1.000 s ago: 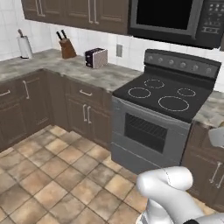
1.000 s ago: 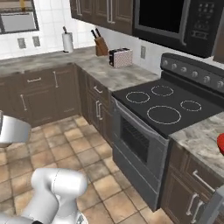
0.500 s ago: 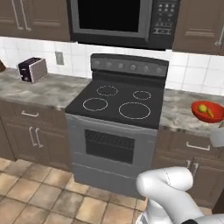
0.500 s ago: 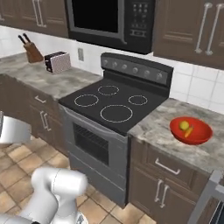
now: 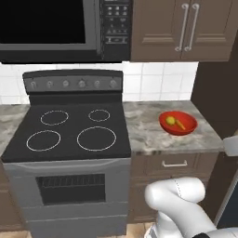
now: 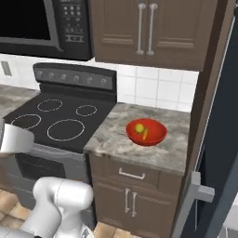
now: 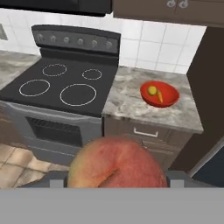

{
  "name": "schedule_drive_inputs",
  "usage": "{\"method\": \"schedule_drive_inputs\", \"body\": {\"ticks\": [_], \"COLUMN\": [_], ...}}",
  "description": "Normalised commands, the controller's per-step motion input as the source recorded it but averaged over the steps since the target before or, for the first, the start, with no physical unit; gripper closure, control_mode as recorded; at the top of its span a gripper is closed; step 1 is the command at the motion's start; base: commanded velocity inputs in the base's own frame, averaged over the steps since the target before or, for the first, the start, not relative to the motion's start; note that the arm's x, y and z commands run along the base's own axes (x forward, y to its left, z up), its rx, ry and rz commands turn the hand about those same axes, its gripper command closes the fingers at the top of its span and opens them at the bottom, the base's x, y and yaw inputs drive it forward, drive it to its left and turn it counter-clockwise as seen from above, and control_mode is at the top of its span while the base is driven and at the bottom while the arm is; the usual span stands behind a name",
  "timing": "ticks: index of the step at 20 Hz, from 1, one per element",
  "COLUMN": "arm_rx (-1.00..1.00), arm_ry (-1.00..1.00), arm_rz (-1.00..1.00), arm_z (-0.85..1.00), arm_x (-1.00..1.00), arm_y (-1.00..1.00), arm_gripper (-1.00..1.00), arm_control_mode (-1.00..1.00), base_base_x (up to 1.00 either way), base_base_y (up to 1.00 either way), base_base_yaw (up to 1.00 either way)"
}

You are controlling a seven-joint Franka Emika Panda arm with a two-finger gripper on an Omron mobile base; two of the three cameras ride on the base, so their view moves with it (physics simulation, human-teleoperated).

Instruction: Take the lemon, peach, and carrot from the freezer and place them in the bowl on the counter.

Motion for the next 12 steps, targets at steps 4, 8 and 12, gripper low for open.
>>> {"method": "schedule_drive_inputs", "body": {"ticks": [4, 8, 12], "arm_rx": [0.0, 0.0, 0.0], "arm_ry": [0.0, 0.0, 0.0], "arm_rz": [0.0, 0.0, 0.0], "arm_z": [0.0, 0.0, 0.0], "arm_x": [0.0, 0.0, 0.0], "arm_y": [0.0, 0.0, 0.0], "arm_gripper": [1.0, 1.0, 1.0], "arm_control_mode": [1.0, 1.0, 1.0], "base_base_x": [0.61, 0.55, 0.68], "base_base_y": [-0.1, -0.17, -0.01], "base_base_yaw": [-0.59, -0.57, -0.22]}}
